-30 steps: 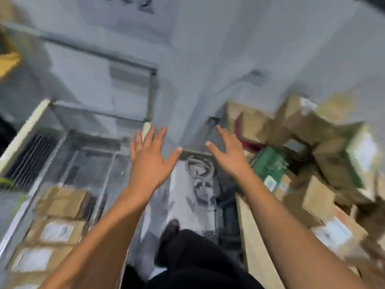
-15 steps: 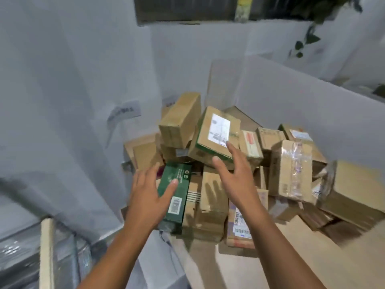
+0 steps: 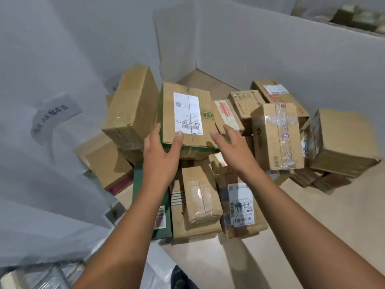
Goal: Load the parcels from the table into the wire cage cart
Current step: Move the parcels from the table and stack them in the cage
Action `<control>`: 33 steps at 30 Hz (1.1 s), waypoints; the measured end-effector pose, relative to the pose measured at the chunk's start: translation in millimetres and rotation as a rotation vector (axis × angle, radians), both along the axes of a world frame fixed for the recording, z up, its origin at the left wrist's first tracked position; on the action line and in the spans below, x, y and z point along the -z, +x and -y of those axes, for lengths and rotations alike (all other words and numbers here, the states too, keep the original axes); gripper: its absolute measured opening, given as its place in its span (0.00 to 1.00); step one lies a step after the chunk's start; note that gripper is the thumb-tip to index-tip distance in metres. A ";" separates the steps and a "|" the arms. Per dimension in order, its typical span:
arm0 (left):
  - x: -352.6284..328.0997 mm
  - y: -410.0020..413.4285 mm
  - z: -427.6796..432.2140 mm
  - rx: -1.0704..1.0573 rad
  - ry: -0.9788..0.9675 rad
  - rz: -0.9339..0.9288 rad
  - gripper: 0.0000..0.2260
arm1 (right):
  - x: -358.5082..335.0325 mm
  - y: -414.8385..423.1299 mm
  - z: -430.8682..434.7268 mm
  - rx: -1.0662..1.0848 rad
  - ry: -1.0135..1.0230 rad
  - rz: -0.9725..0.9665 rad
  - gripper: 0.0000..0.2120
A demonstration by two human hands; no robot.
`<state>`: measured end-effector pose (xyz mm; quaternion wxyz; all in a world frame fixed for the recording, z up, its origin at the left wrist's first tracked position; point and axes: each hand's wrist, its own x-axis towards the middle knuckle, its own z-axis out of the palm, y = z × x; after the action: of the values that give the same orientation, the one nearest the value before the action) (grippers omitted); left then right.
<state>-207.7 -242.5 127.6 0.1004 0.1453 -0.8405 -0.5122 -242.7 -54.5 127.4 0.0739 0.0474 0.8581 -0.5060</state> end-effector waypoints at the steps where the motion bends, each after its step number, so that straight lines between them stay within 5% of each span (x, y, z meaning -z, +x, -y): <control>1: 4.6 -4.9 0.4 0.008 0.027 0.000 0.30 | 3.3 -5.2 5.1 -0.007 -0.028 0.010 0.39; 10: 28.2 4.4 -7.1 -0.012 0.363 -0.162 0.15 | 0.9 27.0 8.2 0.168 -0.436 -0.120 0.17; 21: 11.2 144.9 -59.8 -0.036 0.374 -0.251 0.29 | 3.2 136.3 -37.1 0.035 -0.465 -0.225 0.36; 33: 31.8 350.8 -19.5 -0.447 0.492 -0.276 0.31 | 38.6 267.5 35.8 -0.387 -0.475 -0.148 0.35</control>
<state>143.1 -223.0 95.8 0.2844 0.2746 -0.6180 -0.6795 24.8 -90.3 88.8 0.1151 -0.1723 0.7119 -0.6710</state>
